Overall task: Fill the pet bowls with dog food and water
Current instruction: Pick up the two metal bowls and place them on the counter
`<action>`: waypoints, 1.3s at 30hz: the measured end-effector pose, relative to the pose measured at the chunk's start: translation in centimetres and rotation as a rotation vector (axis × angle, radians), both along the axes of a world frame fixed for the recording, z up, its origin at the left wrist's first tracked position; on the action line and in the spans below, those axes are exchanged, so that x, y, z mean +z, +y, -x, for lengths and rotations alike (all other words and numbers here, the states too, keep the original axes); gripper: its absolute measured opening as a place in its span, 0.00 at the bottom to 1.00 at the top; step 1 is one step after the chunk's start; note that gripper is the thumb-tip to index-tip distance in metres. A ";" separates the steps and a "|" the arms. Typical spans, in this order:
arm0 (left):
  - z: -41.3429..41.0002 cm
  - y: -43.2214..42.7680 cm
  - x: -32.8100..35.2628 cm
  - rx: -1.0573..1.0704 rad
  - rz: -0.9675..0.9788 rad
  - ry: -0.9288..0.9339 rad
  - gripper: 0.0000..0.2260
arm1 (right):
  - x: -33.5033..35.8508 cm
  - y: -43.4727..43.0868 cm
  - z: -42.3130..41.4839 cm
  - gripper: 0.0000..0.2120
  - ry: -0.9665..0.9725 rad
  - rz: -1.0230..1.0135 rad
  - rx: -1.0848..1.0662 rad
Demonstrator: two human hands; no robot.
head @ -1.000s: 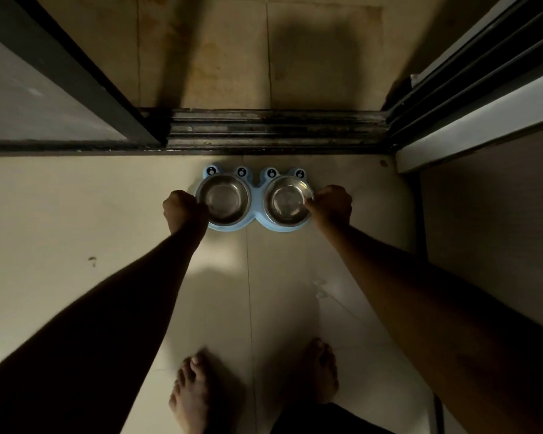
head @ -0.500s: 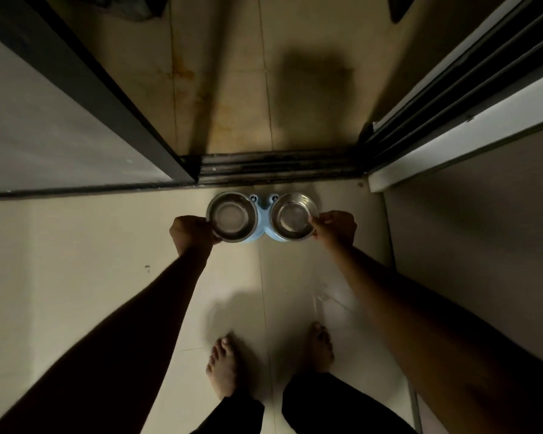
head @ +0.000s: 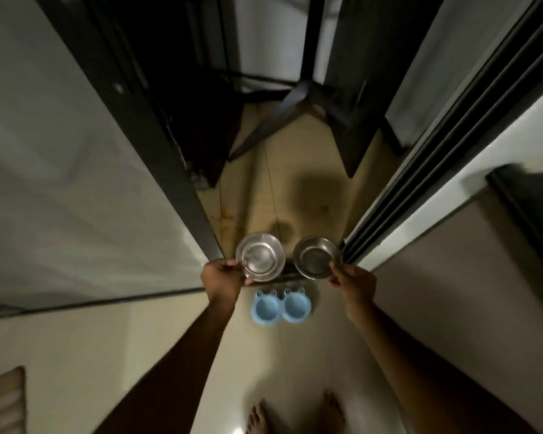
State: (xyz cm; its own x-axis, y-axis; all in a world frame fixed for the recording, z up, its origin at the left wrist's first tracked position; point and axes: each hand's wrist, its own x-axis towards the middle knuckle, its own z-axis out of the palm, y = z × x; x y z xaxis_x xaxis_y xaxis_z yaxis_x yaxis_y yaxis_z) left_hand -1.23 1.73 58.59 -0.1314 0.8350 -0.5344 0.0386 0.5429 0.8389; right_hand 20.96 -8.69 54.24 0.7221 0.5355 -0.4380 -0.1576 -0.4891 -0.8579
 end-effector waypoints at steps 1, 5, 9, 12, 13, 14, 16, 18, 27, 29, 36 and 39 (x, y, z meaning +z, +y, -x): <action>-0.2 0.0 2.5 0.002 -0.015 -0.023 0.11 | 2.5 0.0 0.1 0.14 0.028 -0.049 -0.042; -0.2 -0.4 11.7 -0.031 -0.107 -0.072 0.07 | 12.4 -0.7 0.5 0.02 0.244 -0.200 -0.104; 0.0 -0.8 18.2 -0.068 -0.207 -0.147 0.05 | 19.7 -1.8 0.6 0.08 0.285 -0.341 -0.273; 0.0 -1.2 21.7 -0.122 -0.266 -0.140 0.04 | 23.8 -2.9 0.5 0.10 0.288 -0.426 -0.303; -0.2 -1.4 23.0 -0.146 -0.282 -0.141 0.04 | 25.3 -3.4 0.2 0.10 0.292 -0.448 -0.314; -0.4 -1.4 24.0 -0.163 -0.293 -0.146 0.04 | 26.2 -3.7 -0.1 0.10 0.290 -0.471 -0.330; -1.2 -1.4 25.8 -0.198 -0.306 -0.171 0.05 | 27.8 -4.3 -0.7 0.11 0.279 -0.505 -0.376; -2.7 -1.5 27.5 -0.249 -0.318 -0.192 0.04 | 29.2 -5.2 -1.4 0.12 0.260 -0.545 -0.408; -15.9 -6.1 30.7 -0.503 -0.363 -0.288 0.03 | 32.8 -14.2 -8.1 0.11 0.097 -0.513 -0.578; -19.5 -8.5 30.6 -0.561 -0.358 -0.298 0.05 | 33.2 -17.5 -10.3 0.11 0.110 -0.502 -0.660; -31.0 -18.7 30.4 -0.753 -0.306 -0.282 0.08 | 33.3 -30.2 -17.5 0.13 0.101 -0.533 -0.909; -34.8 -22.2 29.5 -0.858 -0.219 -0.297 0.07 | 32.8 -34.1 -18.9 0.13 0.098 -0.520 -0.989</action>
State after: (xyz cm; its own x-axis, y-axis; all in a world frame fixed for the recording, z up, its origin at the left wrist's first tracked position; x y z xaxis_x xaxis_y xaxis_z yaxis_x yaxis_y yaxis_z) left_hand 33.52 -20.46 88.07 0.6934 0.6694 -0.2665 0.1207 0.2567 0.9589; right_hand 39.91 -42.82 87.08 0.9057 -0.1199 -0.4066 -0.3567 0.3023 -0.8839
